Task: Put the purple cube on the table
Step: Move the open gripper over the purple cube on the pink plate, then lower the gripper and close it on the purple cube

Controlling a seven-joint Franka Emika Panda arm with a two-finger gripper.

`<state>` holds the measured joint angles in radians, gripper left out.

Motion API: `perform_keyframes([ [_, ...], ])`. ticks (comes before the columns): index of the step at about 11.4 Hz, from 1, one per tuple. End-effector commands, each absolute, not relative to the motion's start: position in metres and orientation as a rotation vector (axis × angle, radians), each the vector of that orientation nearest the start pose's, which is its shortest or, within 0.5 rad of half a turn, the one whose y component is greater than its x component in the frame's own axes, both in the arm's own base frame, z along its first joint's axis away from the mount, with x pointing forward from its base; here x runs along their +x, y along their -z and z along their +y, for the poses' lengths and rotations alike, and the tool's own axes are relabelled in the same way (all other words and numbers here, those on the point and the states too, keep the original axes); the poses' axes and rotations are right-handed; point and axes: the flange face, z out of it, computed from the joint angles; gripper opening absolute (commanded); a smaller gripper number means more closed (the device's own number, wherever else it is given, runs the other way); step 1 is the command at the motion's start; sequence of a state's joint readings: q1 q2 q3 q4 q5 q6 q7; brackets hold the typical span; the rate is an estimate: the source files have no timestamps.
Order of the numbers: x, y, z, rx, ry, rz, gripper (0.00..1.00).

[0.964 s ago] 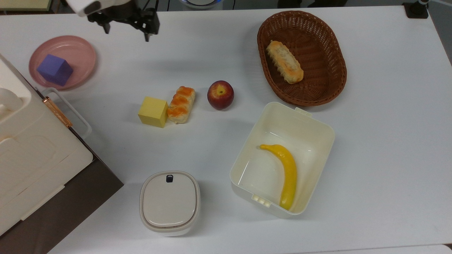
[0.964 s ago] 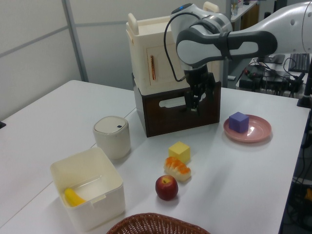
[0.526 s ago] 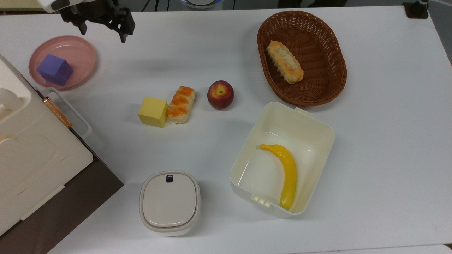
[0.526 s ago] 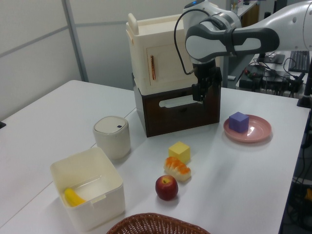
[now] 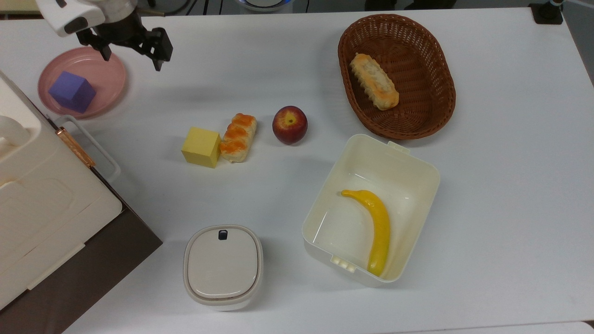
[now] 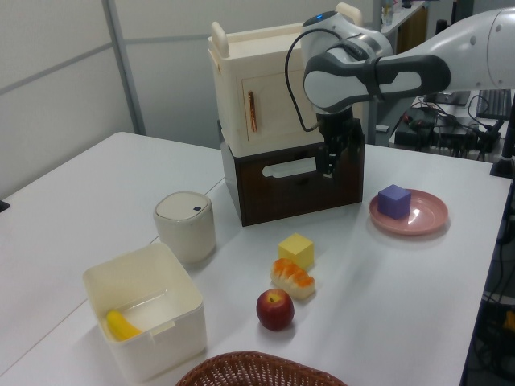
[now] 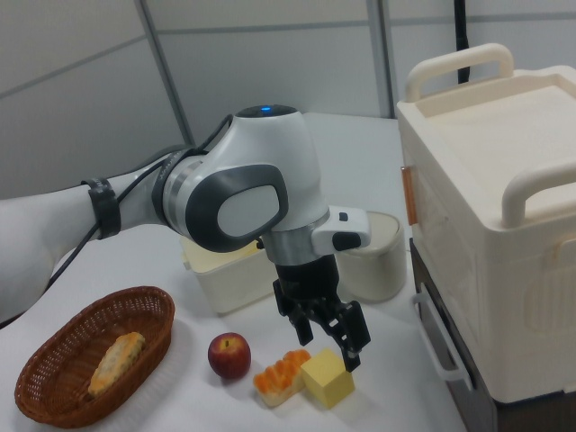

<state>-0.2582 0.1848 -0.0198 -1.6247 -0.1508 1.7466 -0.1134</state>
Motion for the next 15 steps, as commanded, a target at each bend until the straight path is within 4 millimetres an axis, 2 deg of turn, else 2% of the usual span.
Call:
perform_keyframes([
  [1, 0.588, -0.505, -0.192, -3.275, -0.096, 0.231, 1.00],
  [3, 0.573, -0.506, -0.229, -3.274, -0.107, 0.294, 1.00],
  [4, 0.562, -0.507, -0.254, -3.260, -0.112, 0.368, 1.00],
  [7, 0.536, -0.501, -0.308, -3.231, -0.135, 0.508, 1.00],
  [9, 0.517, -0.492, -0.340, -3.222, -0.168, 0.446, 1.00],
  [12, 0.506, -0.454, -0.381, -3.219, -0.156, 0.409, 1.00],
  [15, 0.511, -0.409, -0.405, -3.219, -0.136, 0.427, 1.00],
])
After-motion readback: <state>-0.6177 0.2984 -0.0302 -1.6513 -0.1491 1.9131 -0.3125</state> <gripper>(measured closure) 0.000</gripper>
